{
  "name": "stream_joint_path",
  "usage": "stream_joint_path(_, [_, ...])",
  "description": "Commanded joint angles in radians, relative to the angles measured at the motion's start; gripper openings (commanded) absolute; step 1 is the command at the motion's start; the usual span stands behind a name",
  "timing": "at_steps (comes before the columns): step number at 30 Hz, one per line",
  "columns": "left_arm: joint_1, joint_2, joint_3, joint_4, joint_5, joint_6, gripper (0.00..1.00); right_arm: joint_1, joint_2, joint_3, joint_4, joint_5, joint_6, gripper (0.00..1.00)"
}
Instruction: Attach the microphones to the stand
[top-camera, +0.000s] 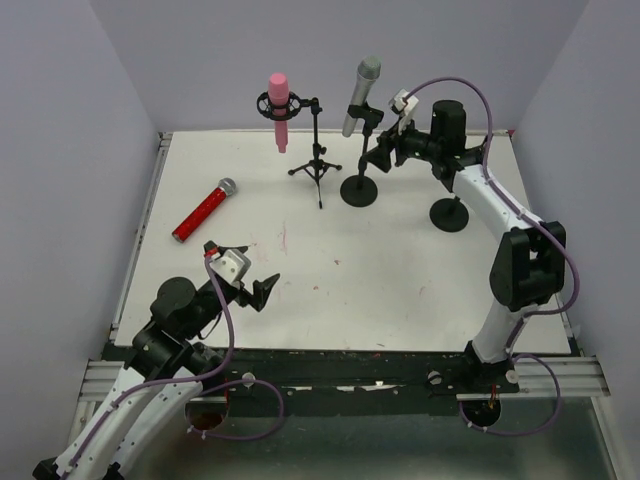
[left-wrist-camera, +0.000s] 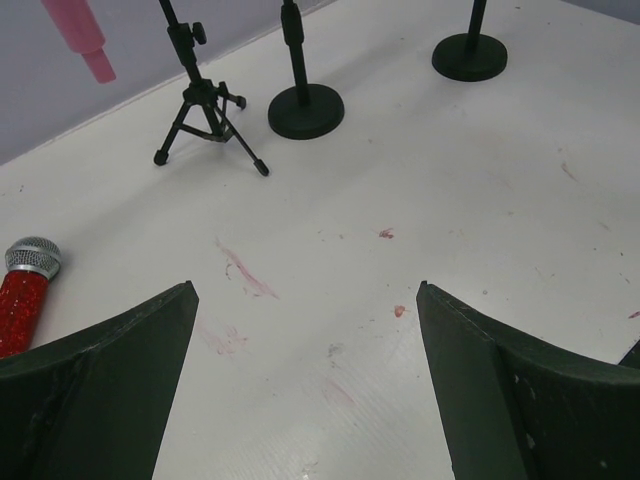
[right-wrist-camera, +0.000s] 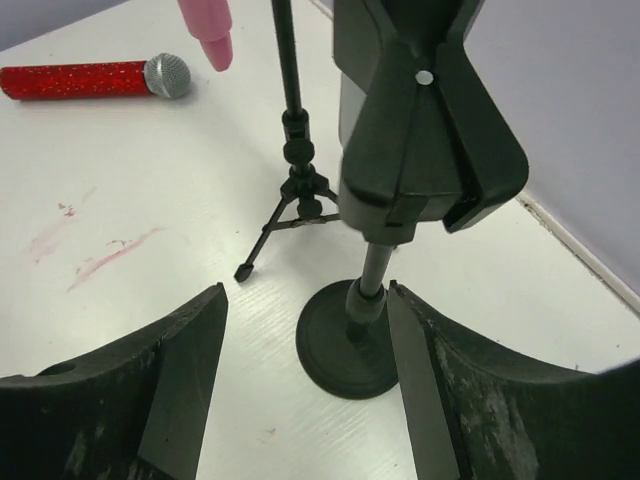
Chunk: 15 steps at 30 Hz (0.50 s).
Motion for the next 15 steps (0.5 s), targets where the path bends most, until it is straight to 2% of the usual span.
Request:
stream_joint_path(1, [0.006,-0.025,-0.01,0.004,0.015,0.01,0.99,-0.007,-0.114,-0.036,-0.115,-0.055,-0.037,0.75])
stream_joint_path(10, [0.008,-0.077,-0.01,0.007,0.007,-0.003,0.99,-0.018,-0.43,-0.059,-0.487,-0.319,-0.194,0.95])
stream_joint_path(13, [0.005,-0.074,-0.007,0.005,-0.001,-0.008,0.99,-0.076,-0.525,-0.052,-0.575,-0.363,-0.185,0.96])
stream_joint_path(15, [0.008,-0.07,-0.002,0.0,-0.005,-0.011,0.99,-0.128,-0.578,-0.07,-0.587,-0.339,-0.148,0.97])
